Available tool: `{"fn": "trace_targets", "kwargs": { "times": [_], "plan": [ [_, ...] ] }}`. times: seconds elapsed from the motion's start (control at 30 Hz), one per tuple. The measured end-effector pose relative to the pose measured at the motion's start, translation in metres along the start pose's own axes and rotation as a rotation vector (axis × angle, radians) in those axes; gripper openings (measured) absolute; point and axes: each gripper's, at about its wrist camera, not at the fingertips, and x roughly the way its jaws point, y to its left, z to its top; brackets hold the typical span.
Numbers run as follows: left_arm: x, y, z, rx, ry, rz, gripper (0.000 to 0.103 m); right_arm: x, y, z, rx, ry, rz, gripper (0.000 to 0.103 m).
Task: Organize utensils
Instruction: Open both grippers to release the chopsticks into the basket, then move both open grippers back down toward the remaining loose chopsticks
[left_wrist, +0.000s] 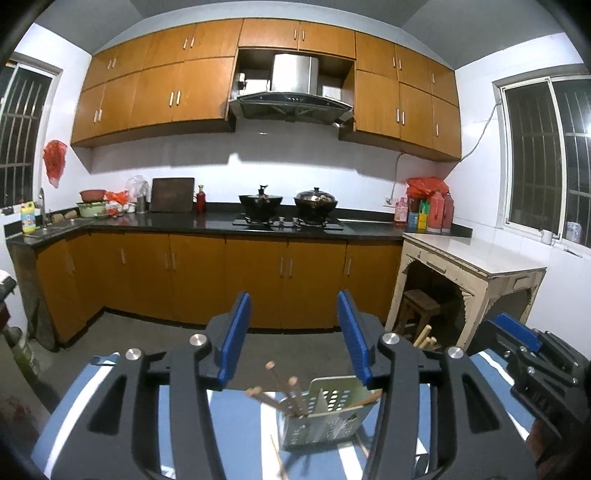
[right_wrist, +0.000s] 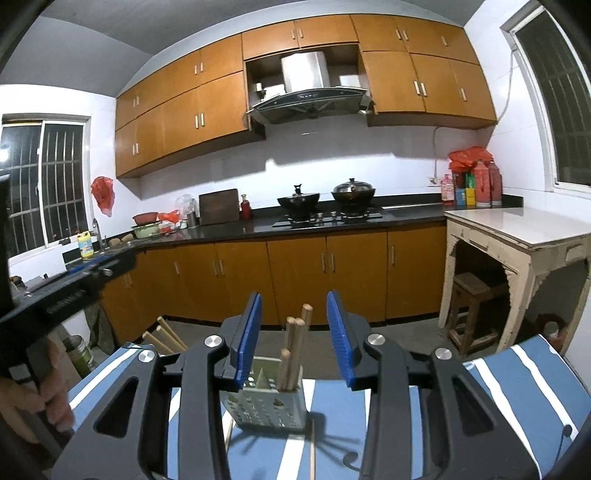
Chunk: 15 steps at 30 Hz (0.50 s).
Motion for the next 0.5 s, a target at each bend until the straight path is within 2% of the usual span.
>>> {"fn": "trace_targets", "kwargs": {
  "times": [0.2,0.33,0.5],
  "plan": [
    [-0.045,0.008,-0.015,0.014,-0.017,0.034,0.057,-0.019,-0.015,-0.023,0.02,0.04,-0.042,0.044],
    [-0.07,0.014,-0.038,0.019,0.004,0.05,0.06,-0.025,-0.025,-0.048,0.042,0.088,-0.073,0.046],
    [-0.088,0.02,-0.072,0.064,0.037,0.108,0.065,-0.028,-0.035,-0.082,0.068,0.15,-0.108,0.049]
  ]
}}
